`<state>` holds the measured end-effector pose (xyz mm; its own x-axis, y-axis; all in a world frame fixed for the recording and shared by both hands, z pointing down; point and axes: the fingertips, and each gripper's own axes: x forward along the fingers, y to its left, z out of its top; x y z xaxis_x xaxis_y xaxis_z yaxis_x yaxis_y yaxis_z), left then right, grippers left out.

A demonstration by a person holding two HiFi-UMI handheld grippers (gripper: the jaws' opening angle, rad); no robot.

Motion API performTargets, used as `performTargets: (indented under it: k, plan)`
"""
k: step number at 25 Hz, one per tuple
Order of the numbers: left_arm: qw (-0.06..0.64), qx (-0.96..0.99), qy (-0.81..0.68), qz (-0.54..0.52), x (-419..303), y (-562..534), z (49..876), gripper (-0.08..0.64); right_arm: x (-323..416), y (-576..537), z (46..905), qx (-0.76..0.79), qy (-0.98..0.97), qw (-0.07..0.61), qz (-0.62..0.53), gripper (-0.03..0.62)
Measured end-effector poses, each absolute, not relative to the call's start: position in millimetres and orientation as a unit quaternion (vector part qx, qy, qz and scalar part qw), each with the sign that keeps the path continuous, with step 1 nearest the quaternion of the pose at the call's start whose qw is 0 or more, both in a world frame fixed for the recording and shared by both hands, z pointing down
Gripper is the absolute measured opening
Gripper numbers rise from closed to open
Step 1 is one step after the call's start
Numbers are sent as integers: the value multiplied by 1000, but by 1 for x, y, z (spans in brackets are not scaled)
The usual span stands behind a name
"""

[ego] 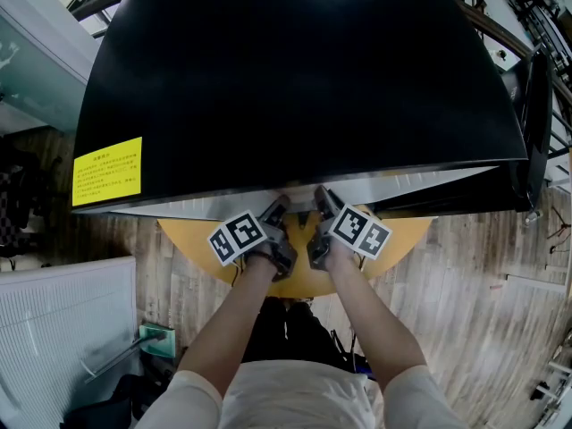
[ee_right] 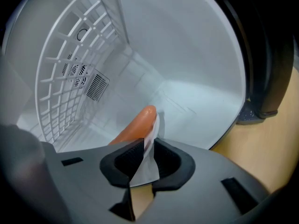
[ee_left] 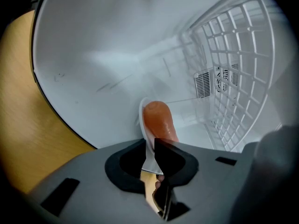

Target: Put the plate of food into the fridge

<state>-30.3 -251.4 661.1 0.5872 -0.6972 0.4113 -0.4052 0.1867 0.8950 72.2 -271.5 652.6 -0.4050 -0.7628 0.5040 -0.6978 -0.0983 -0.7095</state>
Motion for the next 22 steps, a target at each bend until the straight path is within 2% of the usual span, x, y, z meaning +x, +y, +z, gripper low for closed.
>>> performTargets:
  k: [7, 10, 22]
  plan:
    - [626, 634, -440, -110, -29, -251, 660, 80, 73, -271, 651, -569, 683, -25, -458, 91]
    - [625, 638, -436, -110, -28, -251, 658, 100, 74, -270, 649, -579, 685, -40, -439, 130]
    - [619, 651, -428, -101, -31, -225, 645, 118, 78, -244, 642, -572, 688, -19, -446, 138]
